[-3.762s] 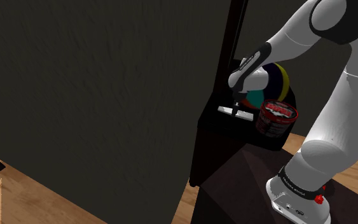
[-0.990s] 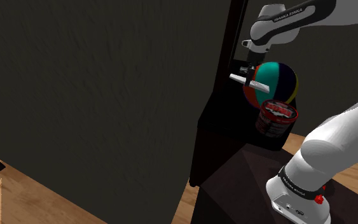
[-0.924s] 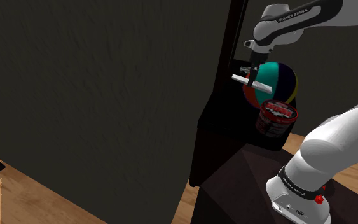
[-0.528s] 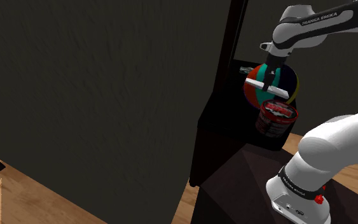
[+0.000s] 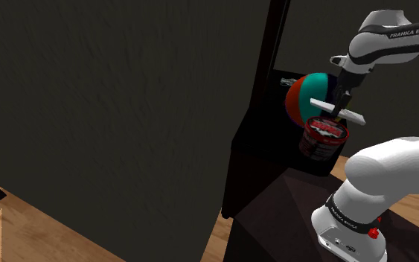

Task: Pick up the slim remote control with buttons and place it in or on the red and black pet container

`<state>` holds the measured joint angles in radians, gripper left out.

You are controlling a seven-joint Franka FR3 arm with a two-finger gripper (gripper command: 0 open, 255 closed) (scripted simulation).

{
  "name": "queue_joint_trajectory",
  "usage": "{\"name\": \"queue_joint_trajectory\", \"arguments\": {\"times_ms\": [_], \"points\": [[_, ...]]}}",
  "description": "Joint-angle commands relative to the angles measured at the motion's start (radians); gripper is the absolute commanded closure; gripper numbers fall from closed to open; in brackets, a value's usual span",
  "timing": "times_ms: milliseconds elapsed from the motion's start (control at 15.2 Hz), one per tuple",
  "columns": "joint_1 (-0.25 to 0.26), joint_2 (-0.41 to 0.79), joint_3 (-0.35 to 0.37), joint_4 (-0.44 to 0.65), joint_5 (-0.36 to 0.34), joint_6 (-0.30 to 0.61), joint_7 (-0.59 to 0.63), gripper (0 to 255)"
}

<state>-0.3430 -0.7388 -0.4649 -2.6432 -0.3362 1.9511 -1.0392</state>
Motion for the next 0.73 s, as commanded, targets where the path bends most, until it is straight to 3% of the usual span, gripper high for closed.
{"name": "queue_joint_trajectory", "arguments": {"times_ms": [0,660], "points": [[-0.011,-0.013,-0.007,-0.026,-0.012,0.013,-0.005,255],[-0.018,0.051,-0.056,-0.122,-0.05,0.173,0.0,255]]}}
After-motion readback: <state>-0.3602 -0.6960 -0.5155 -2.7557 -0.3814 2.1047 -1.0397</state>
